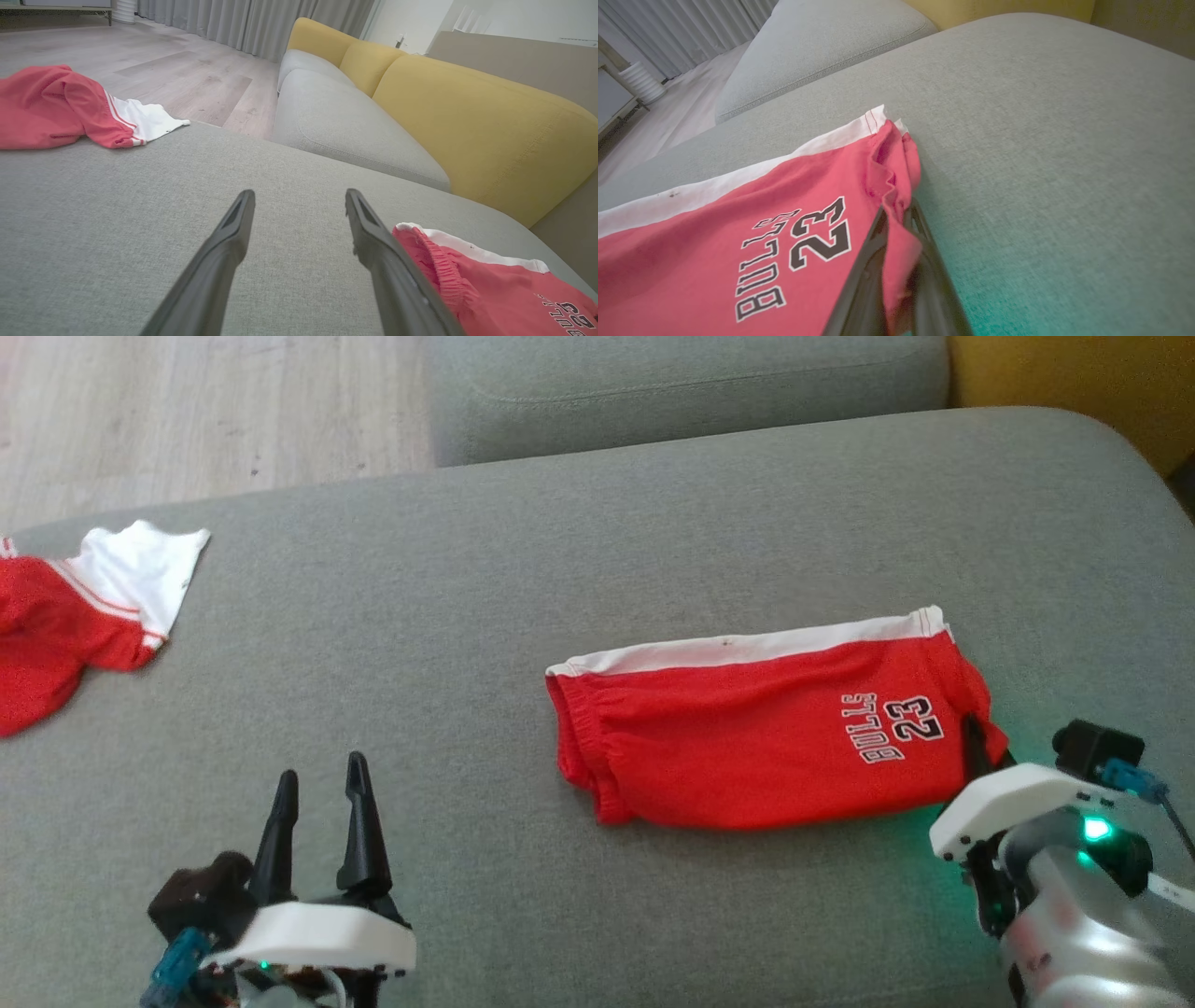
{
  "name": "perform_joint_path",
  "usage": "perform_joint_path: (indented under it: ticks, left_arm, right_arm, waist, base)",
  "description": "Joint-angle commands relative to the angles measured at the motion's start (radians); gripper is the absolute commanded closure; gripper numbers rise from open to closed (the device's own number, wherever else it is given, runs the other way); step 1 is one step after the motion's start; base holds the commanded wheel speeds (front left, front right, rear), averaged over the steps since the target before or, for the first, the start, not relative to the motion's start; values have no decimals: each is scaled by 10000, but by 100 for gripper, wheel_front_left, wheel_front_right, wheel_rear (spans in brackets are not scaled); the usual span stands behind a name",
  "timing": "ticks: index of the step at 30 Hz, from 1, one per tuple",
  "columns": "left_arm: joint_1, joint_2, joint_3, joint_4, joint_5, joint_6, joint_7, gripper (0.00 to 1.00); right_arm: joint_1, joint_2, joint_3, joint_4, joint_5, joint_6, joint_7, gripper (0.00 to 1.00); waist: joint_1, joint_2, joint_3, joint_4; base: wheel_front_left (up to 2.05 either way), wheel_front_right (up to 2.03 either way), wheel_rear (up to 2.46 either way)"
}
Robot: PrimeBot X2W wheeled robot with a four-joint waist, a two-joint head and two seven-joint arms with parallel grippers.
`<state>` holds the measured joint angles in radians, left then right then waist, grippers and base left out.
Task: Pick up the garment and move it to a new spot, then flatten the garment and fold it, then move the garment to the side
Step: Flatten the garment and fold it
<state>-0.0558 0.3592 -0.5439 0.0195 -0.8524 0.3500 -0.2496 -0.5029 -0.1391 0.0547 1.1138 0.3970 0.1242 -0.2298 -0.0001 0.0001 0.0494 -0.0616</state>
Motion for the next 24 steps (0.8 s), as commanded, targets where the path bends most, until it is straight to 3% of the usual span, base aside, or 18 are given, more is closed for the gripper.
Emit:
perform_joint_path:
  ticks: [1,8,13,16,18,19,24]
  left_arm:
    - [-217,171,511,-271,129,-33,-121,0]
    - [-179,76,484,-177,160,-117,-121,0]
    - [-138,-85,545,-112,177,-136,-121,0]
    - [-107,-237,537,-73,211,-182,-121,0]
    - [-98,-337,489,-18,231,-244,-121,0]
    - [-89,-413,442,47,251,-298,-121,0]
    - [-67,-528,471,171,297,-380,-122,0]
  right_arm:
    - [-29,141,-26,-369,-245,65,-178,100]
    - [-33,397,-445,-835,-884,65,-177,100]
    - [-352,768,-199,-1760,-1207,65,124,100]
    - [-418,869,439,-2531,-1175,65,475,100]
    - [-307,880,1379,-3211,-577,65,836,100]
    - [-134,884,2323,-3874,-40,65,1250,100]
    - [192,886,3812,-4847,379,65,2154,100]
  waist:
    - [1,-1,-70,-147]
    - [1,-1,-108,94]
    - [1,-1,-252,545]
    - [1,-1,-359,895]
    - [1,-1,-429,1152]
    - [1,-1,-473,1374]
    - [1,-1,-527,1818]
  base:
    - [0,0,0]
    - [0,0,0]
    - [0,0,0]
    - [0,0,0]
    - [0,0,0]
    - [0,0,0]
    - [0,0,0]
